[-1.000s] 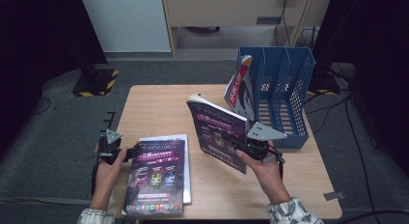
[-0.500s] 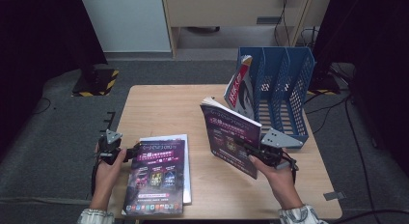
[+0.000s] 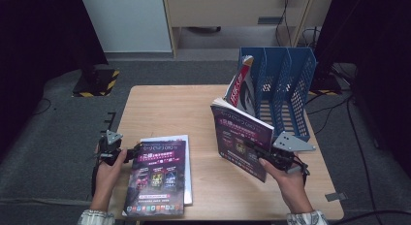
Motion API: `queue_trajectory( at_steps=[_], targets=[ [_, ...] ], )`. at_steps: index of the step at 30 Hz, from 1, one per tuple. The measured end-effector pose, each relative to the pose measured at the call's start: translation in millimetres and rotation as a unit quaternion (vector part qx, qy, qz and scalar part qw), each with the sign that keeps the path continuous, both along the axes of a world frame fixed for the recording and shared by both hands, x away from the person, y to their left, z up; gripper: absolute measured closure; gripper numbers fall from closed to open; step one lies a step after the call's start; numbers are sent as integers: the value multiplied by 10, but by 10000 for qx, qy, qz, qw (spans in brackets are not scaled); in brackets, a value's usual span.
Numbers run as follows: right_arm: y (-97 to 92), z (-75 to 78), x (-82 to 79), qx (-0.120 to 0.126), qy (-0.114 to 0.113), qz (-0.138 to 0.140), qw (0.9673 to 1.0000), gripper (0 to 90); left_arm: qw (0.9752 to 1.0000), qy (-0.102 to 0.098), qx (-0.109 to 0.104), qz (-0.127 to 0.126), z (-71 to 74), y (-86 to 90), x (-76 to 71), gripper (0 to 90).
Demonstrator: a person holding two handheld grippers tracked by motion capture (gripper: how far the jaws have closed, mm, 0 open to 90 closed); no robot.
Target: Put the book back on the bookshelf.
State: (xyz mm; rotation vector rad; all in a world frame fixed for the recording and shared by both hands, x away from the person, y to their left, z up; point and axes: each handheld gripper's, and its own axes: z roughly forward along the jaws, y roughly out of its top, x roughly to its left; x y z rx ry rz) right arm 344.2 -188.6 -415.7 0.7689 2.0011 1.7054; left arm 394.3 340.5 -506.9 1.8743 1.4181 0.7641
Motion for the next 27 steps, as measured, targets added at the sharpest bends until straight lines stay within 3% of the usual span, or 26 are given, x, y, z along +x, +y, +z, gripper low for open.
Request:
queue_trajectory(
  at_steps=[15, 27],
  targets=[
    [-256, 12, -159, 26, 23, -210, 9998, 826, 10000, 3, 6, 25, 0, 3, 0, 48],
    [-432, 139, -227, 123, 90, -455, 9988, 827, 10000, 26, 39, 57, -13, 10, -3, 46]
  ],
)
